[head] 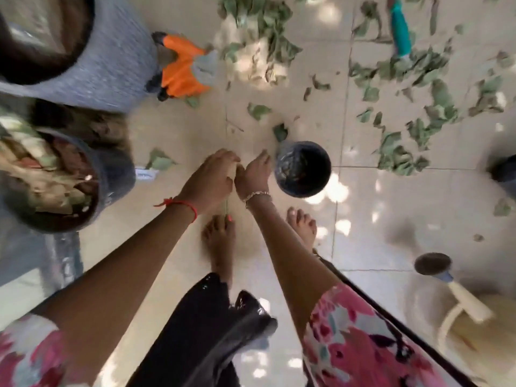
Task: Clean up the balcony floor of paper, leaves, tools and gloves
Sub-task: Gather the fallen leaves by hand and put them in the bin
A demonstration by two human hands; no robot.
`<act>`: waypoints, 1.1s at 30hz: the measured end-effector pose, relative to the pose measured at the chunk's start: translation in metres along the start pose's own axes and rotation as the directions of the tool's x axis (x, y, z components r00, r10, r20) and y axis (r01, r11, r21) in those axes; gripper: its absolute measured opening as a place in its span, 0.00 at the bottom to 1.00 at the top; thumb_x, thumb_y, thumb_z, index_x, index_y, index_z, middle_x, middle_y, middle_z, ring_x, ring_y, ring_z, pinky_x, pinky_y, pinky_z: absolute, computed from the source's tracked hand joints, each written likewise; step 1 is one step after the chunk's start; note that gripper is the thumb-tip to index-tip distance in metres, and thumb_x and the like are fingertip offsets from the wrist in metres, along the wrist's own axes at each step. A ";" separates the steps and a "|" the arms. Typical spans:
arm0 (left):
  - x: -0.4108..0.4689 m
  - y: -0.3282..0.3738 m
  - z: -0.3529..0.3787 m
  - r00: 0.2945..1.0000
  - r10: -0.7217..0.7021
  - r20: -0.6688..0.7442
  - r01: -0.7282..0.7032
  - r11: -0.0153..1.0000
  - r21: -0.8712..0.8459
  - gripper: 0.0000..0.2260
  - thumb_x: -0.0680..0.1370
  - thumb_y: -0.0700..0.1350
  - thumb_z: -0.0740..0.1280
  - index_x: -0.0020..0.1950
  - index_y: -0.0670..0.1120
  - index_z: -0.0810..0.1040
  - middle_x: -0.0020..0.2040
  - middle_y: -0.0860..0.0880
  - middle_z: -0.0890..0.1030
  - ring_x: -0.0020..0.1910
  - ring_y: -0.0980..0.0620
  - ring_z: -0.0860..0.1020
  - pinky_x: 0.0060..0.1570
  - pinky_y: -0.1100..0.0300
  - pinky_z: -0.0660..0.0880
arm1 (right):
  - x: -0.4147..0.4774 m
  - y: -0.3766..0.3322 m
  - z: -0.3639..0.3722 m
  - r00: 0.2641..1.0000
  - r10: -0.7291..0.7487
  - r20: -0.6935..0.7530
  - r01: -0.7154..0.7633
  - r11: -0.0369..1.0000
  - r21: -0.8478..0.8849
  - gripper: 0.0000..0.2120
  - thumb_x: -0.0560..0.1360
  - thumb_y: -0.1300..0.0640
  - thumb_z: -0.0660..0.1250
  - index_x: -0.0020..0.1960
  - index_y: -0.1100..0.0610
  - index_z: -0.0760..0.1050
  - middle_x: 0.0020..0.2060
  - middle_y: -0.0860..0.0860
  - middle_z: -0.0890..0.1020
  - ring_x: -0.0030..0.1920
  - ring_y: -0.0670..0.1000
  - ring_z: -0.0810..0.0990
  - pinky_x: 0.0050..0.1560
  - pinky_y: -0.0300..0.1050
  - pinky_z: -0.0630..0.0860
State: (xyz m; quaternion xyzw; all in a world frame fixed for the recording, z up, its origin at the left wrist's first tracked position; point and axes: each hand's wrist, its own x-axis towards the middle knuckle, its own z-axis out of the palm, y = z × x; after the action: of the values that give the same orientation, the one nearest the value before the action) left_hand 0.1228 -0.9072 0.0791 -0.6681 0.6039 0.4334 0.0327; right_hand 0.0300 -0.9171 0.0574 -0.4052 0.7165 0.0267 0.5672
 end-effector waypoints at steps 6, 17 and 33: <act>0.086 -0.063 0.045 0.980 0.161 -0.114 -0.157 0.987 0.045 0.26 0.72 0.29 0.62 0.69 0.41 0.65 0.68 0.44 0.65 0.66 0.46 0.63 0.63 0.62 0.61 | 0.106 0.026 0.033 0.886 0.070 -0.458 -0.017 0.993 0.120 0.42 0.78 0.48 0.59 0.72 0.69 0.34 0.73 0.62 0.37 0.75 0.58 0.38 0.75 0.49 0.41; 0.160 -0.098 0.074 0.842 0.337 -0.422 -0.359 0.933 0.030 0.24 0.73 0.37 0.62 0.69 0.38 0.65 0.72 0.39 0.62 0.72 0.47 0.57 0.71 0.63 0.51 | 0.202 0.033 0.041 0.567 -0.551 -0.612 0.293 0.830 -0.475 0.33 0.75 0.39 0.46 0.74 0.56 0.56 0.75 0.57 0.55 0.75 0.57 0.50 0.73 0.53 0.40; 0.082 -0.152 0.089 0.771 0.104 -0.628 -0.075 0.995 0.072 0.22 0.77 0.46 0.64 0.69 0.41 0.65 0.74 0.41 0.57 0.75 0.41 0.51 0.73 0.45 0.51 | 0.199 0.022 0.045 0.488 -0.788 -0.376 0.625 0.616 -0.479 0.16 0.77 0.61 0.58 0.64 0.60 0.72 0.69 0.56 0.68 0.73 0.57 0.59 0.73 0.50 0.50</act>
State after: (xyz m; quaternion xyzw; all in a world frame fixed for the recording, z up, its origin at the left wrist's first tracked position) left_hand 0.1931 -0.8799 -0.0999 -0.7443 0.6202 0.1726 -0.1779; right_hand 0.0459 -0.9892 -0.1336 -0.7296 0.6021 -0.2291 0.2295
